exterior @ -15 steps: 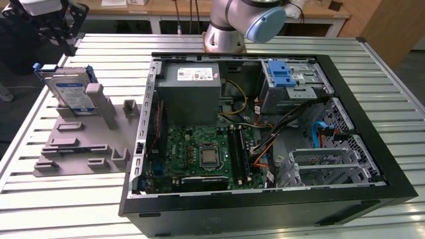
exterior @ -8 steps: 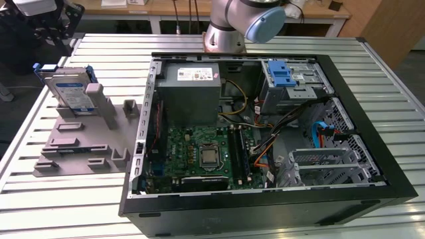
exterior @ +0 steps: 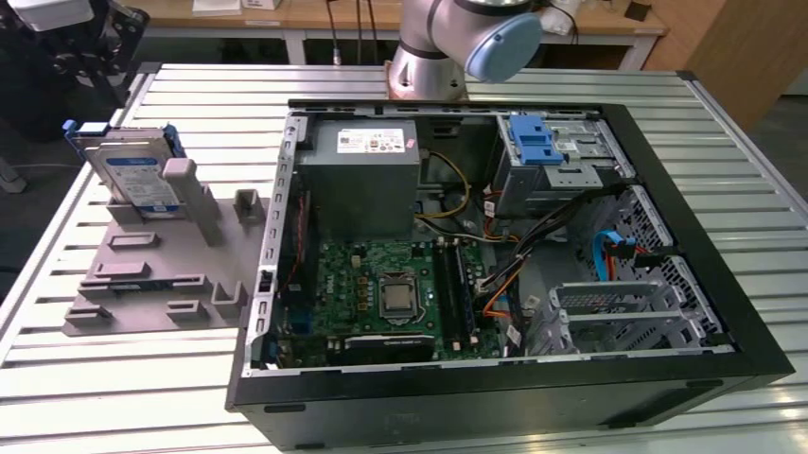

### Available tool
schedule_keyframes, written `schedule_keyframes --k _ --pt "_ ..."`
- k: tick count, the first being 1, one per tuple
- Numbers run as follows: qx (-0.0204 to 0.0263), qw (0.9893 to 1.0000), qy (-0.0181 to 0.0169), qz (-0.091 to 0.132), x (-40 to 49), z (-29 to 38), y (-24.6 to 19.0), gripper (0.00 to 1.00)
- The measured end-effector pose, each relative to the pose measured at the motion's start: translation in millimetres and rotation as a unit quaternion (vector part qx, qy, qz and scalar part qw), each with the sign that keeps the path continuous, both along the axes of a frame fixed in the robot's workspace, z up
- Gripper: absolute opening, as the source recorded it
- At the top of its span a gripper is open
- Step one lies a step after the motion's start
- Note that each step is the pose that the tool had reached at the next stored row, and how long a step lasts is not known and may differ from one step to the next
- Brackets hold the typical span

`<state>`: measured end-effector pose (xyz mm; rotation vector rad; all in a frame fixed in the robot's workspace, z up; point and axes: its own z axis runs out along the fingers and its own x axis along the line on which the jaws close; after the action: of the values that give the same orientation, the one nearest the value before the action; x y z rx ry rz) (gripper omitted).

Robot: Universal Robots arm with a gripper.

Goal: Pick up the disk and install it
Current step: 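Reach for the disk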

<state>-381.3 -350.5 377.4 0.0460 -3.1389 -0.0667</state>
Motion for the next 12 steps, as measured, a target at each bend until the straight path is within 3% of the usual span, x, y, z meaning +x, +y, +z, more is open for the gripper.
schedule_keyframes --k 12 --pt "0.0000 1.0000 0.0000 0.000 -17.1 -1.6 0.1 0.11"
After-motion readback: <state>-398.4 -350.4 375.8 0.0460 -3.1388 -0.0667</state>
